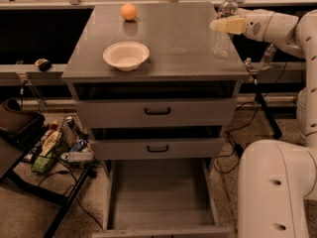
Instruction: Pick water bottle from bottom drawer and place on counter
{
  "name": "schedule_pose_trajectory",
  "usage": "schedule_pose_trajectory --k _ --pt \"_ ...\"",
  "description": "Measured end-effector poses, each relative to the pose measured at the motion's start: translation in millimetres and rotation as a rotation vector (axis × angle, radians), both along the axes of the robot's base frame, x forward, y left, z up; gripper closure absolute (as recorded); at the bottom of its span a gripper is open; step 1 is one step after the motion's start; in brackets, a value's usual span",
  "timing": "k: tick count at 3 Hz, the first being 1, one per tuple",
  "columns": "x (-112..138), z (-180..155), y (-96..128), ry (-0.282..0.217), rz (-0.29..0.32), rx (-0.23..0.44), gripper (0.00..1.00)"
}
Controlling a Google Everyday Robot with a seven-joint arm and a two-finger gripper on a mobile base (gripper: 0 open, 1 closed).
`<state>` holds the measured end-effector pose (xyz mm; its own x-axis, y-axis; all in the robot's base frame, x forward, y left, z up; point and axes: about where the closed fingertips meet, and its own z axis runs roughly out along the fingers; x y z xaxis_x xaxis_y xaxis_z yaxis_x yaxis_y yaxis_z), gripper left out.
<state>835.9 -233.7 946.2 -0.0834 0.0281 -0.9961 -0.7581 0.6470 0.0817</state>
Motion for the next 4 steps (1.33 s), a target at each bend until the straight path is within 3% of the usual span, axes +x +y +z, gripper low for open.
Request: schedule_pose_trajectory --k 1,2,3,4 --pt "-16.0 -1.0 -16.9 0.031 -0.005 -0.069 0.00" --pt "-52.6 2.2 -65.3 0.096 -0.055 -0.213 0.00" --pt "-93.5 -1.2 -112.4 0.186 -0.108 -0.400 0.00" --pt "-134.5 0.8 -133.1 0.319 -0.126 -0.588 0.00"
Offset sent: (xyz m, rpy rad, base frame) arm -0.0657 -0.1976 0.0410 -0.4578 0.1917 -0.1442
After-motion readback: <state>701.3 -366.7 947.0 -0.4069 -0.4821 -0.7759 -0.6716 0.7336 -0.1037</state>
